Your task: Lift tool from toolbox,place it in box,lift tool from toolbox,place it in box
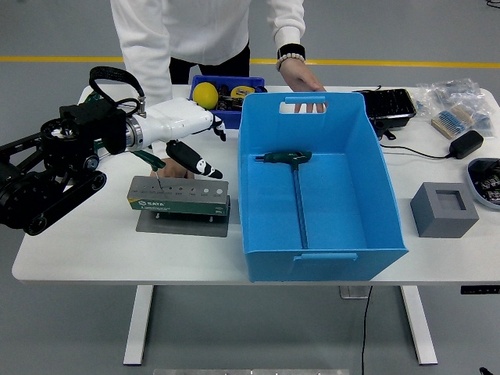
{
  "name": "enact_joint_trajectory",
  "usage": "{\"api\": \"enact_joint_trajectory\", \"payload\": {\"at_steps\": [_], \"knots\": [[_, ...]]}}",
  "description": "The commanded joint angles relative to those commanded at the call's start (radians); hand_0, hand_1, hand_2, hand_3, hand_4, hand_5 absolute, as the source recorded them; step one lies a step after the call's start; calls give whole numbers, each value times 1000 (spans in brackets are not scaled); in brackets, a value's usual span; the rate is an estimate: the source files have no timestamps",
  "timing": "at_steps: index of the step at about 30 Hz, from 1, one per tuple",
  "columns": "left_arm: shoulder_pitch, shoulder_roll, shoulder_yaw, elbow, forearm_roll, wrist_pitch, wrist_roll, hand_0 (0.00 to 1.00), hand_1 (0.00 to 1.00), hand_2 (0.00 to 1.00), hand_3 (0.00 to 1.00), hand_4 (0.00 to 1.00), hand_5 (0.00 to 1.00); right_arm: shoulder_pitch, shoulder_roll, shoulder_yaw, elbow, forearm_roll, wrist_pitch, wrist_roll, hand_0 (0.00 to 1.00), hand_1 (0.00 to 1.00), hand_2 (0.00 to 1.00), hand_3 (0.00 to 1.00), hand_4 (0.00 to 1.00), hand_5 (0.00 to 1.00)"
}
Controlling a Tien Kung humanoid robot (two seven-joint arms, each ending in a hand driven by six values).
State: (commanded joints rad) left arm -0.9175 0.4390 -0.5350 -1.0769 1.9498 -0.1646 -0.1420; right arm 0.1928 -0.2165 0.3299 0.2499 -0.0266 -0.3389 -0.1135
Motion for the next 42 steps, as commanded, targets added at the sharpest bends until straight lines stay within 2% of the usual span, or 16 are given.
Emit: {"api": "enact_joint_trajectory", "payload": {"at_steps": [2,3,8,14,15,21,22,42], "knots": [[12,16,5,3,11,-14,8,777,698,690,660,959,858,-2,2,1,0,-1,-1,0,684,650,710,557,790,719],[16,20,5,3,13,-22,14,732,645,632,622,944,863,-3,2,2,0,-2,-1,-1,684,650,710,556,790,719],[25,40,17,-16,27,-68,63,732,645,632,622,944,863,-7,6,4,0,-3,-2,-2,684,650,710,556,790,719],[21,45,26,-33,35,-116,108,733,639,610,607,940,875,-8,8,0,0,0,-1,-2,682,650,710,556,790,719],[20,46,27,-35,36,-122,112,740,624,564,575,938,891,-8,8,0,0,2,-1,-2,682,652,710,556,789,719],[15,49,33,-33,47,-149,131,740,624,564,575,938,891,-5,6,-5,1,8,0,0,682,652,710,556,789,719],[16,50,32,-34,47,-151,132,739,592,509,528,938,909,-4,5,-5,1,10,0,0,682,652,709,556,789,718],[13,59,35,-33,31,-209,176,724,562,484,456,935,923,0,4,-6,0,10,0,0,683,653,710,556,788,719]]}}
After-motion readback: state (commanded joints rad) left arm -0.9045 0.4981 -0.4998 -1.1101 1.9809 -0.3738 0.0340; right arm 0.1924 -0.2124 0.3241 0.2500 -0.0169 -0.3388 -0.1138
